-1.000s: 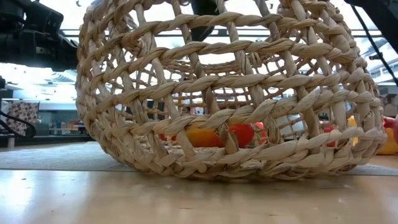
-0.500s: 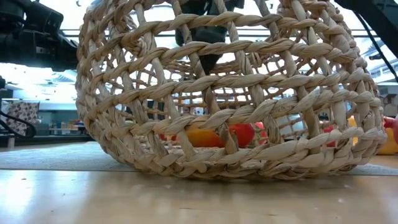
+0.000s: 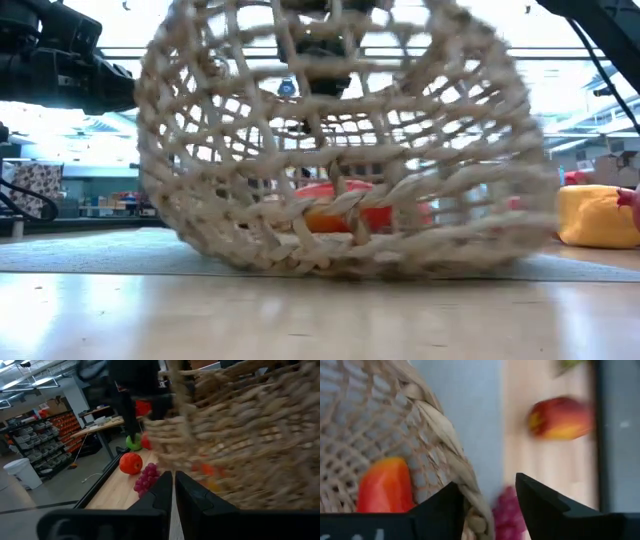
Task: Build produce basket
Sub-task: Adjust the brown basket, then put the pomegranate into the brown basket
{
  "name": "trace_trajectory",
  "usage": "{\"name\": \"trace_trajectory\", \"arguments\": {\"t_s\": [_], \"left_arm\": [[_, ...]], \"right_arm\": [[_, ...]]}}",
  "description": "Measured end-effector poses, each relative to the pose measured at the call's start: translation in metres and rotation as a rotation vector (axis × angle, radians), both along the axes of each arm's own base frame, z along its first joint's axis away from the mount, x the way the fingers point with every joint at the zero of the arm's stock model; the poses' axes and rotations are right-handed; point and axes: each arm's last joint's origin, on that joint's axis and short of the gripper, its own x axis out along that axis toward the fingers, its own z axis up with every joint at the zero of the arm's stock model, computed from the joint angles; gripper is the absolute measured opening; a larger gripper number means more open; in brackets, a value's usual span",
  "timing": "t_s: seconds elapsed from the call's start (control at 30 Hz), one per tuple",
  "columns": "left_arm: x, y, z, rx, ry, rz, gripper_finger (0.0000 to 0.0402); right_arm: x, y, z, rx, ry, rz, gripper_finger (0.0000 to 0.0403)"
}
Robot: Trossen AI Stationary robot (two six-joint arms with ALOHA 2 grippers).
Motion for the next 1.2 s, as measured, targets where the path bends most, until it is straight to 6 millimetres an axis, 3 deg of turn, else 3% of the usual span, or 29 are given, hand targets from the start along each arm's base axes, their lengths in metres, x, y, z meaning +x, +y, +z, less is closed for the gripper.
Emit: {"name": "trace_trajectory", "arguments": {"t_s": [0.17, 0.47, 0.63, 0.8, 0.97, 1.2], "left_arm": [[0.000, 0.000, 0.000, 0.000, 0.000, 0.000, 0.0034], [0.000, 0.000, 0.000, 0.000, 0.001, 0.000, 0.0031], [0.000, 0.000, 0.000, 0.000, 0.000, 0.000, 0.0028], [0.000, 0.000, 0.000, 0.000, 0.000, 0.000, 0.0033], [0.000, 0.000, 0.000, 0.000, 0.000, 0.000, 0.0036], [0.000, 0.000, 0.000, 0.000, 0.000, 0.000, 0.0029]], "right_arm": [[0.006, -0.007, 0.022, -0.035, -0.126, -0.025, 0.0163], [0.004, -0.014, 0.024, 0.013, -0.130, -0.037, 0.0163], [-0.006, -0.013, 0.042, -0.042, -0.155, -0.040, 0.0166], [-0.025, -0.012, 0.071, -0.094, -0.213, -0.074, 0.0167], [-0.060, -0.006, 0.103, -0.071, -0.232, -0.155, 0.0167], [-0.105, 0.032, 0.124, 0.071, -0.150, -0.239, 0.0167]]}}
